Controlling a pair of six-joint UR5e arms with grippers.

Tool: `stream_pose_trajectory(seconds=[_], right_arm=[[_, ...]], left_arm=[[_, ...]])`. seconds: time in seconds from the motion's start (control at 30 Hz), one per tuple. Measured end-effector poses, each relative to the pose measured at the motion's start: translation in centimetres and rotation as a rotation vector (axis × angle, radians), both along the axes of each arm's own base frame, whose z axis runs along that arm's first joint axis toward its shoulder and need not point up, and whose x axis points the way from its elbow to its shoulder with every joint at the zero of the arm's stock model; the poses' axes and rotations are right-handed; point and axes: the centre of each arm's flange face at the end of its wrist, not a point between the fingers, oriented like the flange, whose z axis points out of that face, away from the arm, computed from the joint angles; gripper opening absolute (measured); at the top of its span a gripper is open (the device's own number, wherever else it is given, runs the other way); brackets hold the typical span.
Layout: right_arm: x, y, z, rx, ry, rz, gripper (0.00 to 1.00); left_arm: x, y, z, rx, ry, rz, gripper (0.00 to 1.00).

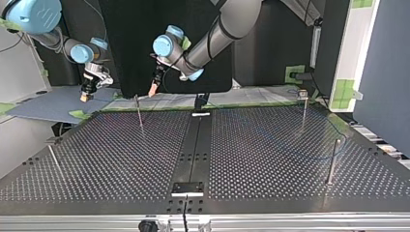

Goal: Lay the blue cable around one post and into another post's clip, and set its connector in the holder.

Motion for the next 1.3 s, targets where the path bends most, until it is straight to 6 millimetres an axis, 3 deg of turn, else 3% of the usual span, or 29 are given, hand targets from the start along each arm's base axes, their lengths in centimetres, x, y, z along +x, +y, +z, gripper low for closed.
stream_pose_trajectory(seconds=[0.3,1.3], right_arm=[[0.1,0.0,-0.1,-0.001,-0.007,0.009,0.0],[0.2,0.1,-0.5,-0.004,-0.028,0.025,0.0]], left_arm=[[-0.2,0.9,2.8,-0.046,-0.034,0.006,1.0],[-0.6,1.0,2.9,-0.037,-0.02,0.0,1.0]])
